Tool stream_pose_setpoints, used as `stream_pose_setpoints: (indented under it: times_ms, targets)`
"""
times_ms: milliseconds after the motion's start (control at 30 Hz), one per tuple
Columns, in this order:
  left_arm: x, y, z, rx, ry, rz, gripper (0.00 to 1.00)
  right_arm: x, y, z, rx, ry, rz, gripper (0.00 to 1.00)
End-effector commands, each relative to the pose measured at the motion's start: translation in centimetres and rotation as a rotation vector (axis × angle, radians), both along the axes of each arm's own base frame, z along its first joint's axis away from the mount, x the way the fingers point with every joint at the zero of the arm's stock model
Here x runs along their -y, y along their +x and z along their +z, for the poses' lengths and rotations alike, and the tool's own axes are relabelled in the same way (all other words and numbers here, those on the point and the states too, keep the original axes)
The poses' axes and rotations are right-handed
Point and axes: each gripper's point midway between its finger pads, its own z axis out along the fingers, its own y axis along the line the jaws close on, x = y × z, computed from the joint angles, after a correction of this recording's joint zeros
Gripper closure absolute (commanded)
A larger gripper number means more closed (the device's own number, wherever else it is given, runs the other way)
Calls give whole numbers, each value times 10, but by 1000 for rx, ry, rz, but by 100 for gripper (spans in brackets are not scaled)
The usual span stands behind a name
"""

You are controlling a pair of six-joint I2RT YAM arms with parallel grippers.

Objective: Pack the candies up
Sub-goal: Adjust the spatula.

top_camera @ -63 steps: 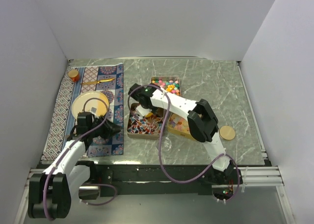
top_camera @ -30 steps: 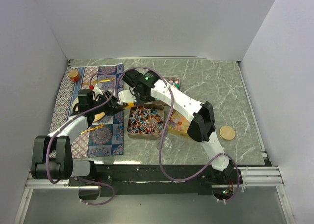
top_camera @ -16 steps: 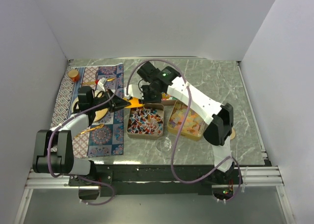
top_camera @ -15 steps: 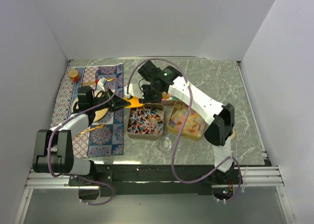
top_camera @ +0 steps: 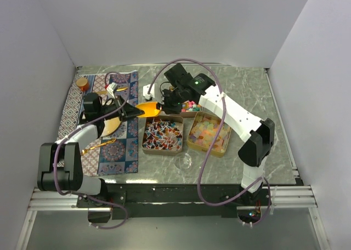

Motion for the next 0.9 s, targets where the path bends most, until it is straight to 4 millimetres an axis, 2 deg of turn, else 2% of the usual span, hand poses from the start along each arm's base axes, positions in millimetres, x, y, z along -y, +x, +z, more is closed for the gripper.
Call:
stream_pose_setpoints:
  times_ms: [0, 33, 67, 100, 133, 167, 200, 233, 300, 333, 400, 433, 500, 533, 600, 667, 700, 767, 833, 867]
  targets:
    - [-24, 30, -36, -43, 110, 168, 86, -41, -40, 155, 151, 466, 197, 100]
    - [-38, 38, -26, -28, 102, 213, 71, -40, -35, 146, 148, 432, 193, 100]
    - [-49, 43, -17, -18, 95, 243, 60, -35, -31, 138, 161, 391, 186, 100]
    - [-60, 43, -1, 0, 98, 287, 51, -22, -26, 118, 167, 312, 199, 100]
    - [-78, 48, 16, 43, 113, 347, 48, -11, -19, 108, 183, 262, 179, 100]
    - [-84, 47, 25, 67, 136, 380, 45, -2, -15, 96, 188, 216, 180, 100]
    - [-95, 42, 41, 131, 199, 457, 36, 11, -13, 72, 188, 127, 223, 100]
    - [-97, 38, 46, 158, 223, 484, 32, 27, -2, 56, 201, 46, 212, 100]
    - [-102, 26, 50, 146, 236, 556, 22, 51, 1, 28, 207, -104, 295, 100]
    - [-102, 21, 35, 91, 243, 570, 19, 64, 12, 16, 219, -187, 291, 100]
    - [-106, 12, 15, 3, 260, 615, 18, 81, 18, 1, 243, -314, 356, 100]
    - [-110, 5, -13, -79, 283, 645, 18, 85, 23, -8, 243, -364, 377, 100]
    - [-119, -7, -44, -194, 332, 706, 20, 99, 36, -14, 290, -478, 403, 100]
    - [-125, -21, -75, -311, 372, 739, 20, 100, 42, -20, 295, -518, 413, 100]
    - [-123, -41, -108, -440, 375, 753, 21, 105, 53, -26, 340, -628, 425, 100]
    - [-127, -47, -114, -454, 369, 786, 20, 101, 57, -38, 349, -685, 441, 100]
    - [-125, -50, -115, -446, 370, 780, 21, 100, 62, -38, 370, -713, 427, 100]
    - [-121, -56, -118, -461, 364, 764, 22, 101, 64, -50, 362, -769, 431, 100]
    - [-119, -62, -123, -480, 368, 768, 23, 95, 69, -50, 419, -799, 409, 100]
    - [-115, -62, -121, -473, 359, 755, 24, 100, 68, -64, 421, -826, 414, 100]
